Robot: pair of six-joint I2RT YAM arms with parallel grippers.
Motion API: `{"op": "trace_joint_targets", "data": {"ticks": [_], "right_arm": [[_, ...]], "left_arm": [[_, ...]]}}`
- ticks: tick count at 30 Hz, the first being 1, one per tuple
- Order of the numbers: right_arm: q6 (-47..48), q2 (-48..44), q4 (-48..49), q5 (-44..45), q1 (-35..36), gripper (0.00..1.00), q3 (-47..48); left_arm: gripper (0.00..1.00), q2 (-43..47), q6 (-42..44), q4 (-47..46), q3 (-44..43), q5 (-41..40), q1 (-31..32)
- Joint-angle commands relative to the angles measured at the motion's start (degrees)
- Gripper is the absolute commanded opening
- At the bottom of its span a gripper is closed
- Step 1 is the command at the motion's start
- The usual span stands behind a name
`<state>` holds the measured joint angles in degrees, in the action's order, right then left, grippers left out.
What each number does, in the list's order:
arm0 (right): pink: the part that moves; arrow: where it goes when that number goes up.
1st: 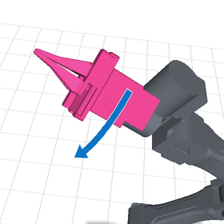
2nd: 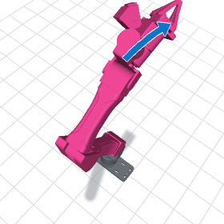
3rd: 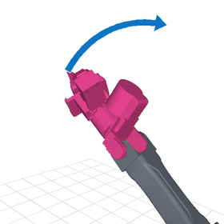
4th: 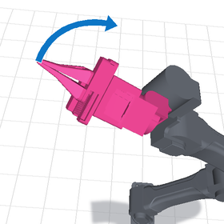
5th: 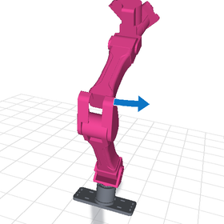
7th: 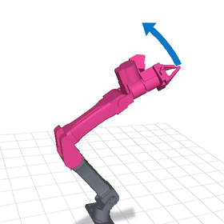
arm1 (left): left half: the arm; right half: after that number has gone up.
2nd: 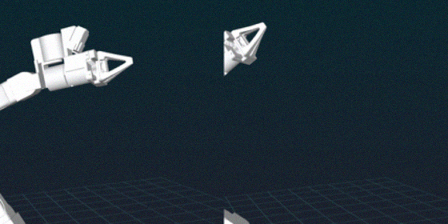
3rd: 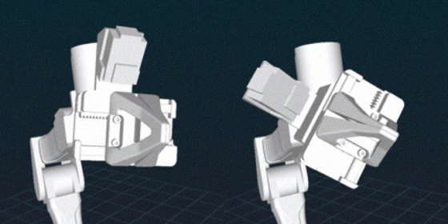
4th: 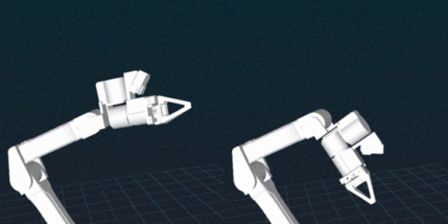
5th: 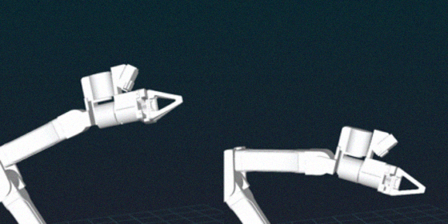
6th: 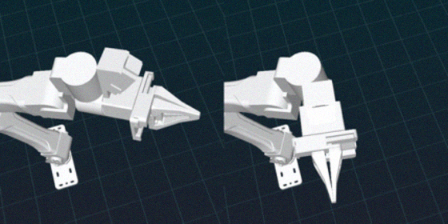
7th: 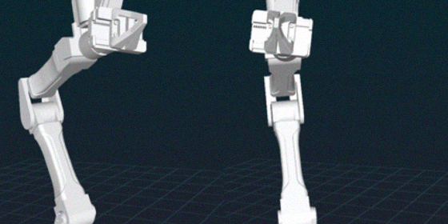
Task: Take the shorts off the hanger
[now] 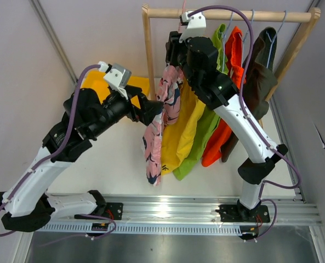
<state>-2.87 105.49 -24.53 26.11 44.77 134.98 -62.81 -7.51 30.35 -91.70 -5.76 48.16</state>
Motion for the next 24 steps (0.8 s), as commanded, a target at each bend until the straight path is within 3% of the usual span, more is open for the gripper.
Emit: {"op": "trace_joint_targets", "data": {"ticks": [1, 13, 19, 21, 22, 23, 24], "right_arm": [[1.2, -3.7, 4.3, 0.4, 0.4, 0.0, -0.2], [-0.4, -3.7, 4.1, -0.3, 0.2, 0.0, 0.2], [-1.1, -4.2, 3.4, -0.9, 0.4, 0.0, 0.0], [-1.0, -4.2, 3.2, -1.2, 0.4, 0.0, -0.1], [-0.5, -4.2, 3.3, -1.4, 0.4, 0.0, -0.1], [-0.2, -4.2, 3.4, -1.5, 0.2, 0.0, -0.2], [0.1, -4.2, 3.5, -1.8, 0.3, 0.0, -0.2]], "left_arm": [[0.99, 0.8, -0.2, 2.2, -2.6, 2.3, 1.3], [0.95, 2.0, -3.7, -5.6, 12.1, 5.2, 3.4], [0.85, -1.4, -3.3, -12.1, 14.5, 2.2, 3.6], [0.66, -2.5, -3.0, -14.5, 14.9, -0.1, 3.6], [0.47, -2.8, -2.8, -15.7, 14.6, -1.0, 3.6], [0.35, -3.1, -2.5, -16.0, 14.6, -1.9, 3.6], [0.12, -3.8, -2.2, -16.4, 14.4, -3.3, 3.6]]}}
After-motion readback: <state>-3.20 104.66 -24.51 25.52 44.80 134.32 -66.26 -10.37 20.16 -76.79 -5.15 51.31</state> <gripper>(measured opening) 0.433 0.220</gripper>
